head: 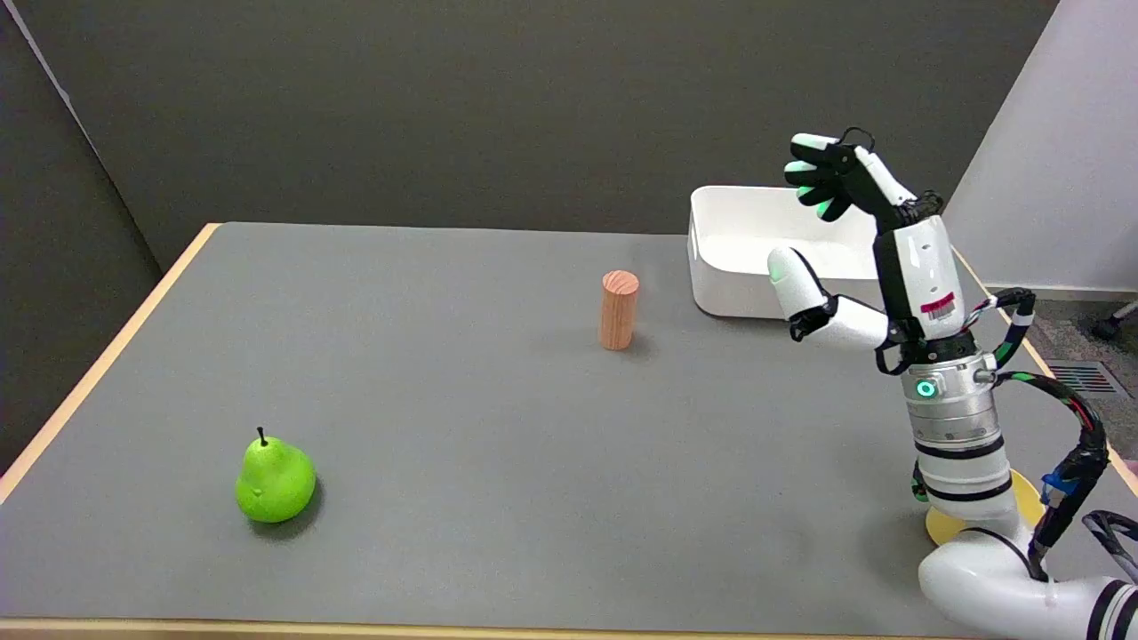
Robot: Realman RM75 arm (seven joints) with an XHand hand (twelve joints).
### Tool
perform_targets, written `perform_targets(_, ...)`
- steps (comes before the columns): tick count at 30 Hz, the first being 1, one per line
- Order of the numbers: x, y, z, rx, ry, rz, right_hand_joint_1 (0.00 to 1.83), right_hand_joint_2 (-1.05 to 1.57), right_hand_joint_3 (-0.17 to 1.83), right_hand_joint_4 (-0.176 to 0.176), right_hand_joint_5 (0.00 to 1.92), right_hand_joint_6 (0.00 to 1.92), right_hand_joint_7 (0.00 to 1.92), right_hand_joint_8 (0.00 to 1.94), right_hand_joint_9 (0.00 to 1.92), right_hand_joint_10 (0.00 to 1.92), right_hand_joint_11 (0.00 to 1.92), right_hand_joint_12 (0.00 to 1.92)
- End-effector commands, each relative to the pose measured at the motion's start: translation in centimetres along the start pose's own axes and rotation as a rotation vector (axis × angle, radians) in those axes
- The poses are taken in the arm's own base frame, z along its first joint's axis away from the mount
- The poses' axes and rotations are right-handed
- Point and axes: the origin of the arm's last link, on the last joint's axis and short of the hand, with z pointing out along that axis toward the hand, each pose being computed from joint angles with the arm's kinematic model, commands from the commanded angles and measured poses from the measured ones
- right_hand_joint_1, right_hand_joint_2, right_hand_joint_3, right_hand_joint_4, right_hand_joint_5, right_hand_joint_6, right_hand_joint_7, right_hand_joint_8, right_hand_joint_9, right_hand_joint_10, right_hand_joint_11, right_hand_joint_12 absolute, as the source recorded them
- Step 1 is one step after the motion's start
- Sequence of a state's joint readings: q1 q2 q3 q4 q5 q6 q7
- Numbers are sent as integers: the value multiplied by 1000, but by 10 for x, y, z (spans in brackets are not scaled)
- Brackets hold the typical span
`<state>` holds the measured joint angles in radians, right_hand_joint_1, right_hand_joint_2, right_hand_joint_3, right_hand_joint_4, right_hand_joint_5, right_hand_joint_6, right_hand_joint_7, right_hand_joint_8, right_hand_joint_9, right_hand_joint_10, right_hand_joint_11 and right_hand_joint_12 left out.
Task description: Pick up the wooden cylinder.
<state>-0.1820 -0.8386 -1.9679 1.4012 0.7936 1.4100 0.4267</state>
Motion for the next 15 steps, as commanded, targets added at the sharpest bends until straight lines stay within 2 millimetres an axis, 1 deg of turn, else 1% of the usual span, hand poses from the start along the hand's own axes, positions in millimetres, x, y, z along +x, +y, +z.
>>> perform_targets(1,-21,5,9,-74,-158,20,474,691,879,24,338,624,568,685,543,1186,552,1747)
perform_targets(3,-28,7,12,-100,-180,36,471,687,878,18,334,618,561,676,527,1172,542,1748)
perform_targets(6,-39,9,14,-134,-204,62,439,688,849,-2,324,589,511,611,452,1103,471,1700)
perform_targets(7,-42,9,14,-148,-212,71,422,695,834,-7,323,580,496,589,429,1081,438,1665)
perform_targets(9,-49,8,14,-171,-229,88,378,696,824,-30,308,558,430,512,344,976,282,1494)
perform_targets(11,-57,7,13,-188,-259,102,320,654,931,-40,291,576,402,534,336,886,257,1454)
perform_targets(13,-66,5,11,-202,-289,120,327,698,818,-58,287,530,381,466,278,881,201,1394)
perform_targets(15,-75,2,7,-216,-310,139,321,704,802,-64,282,518,369,446,263,869,189,1381)
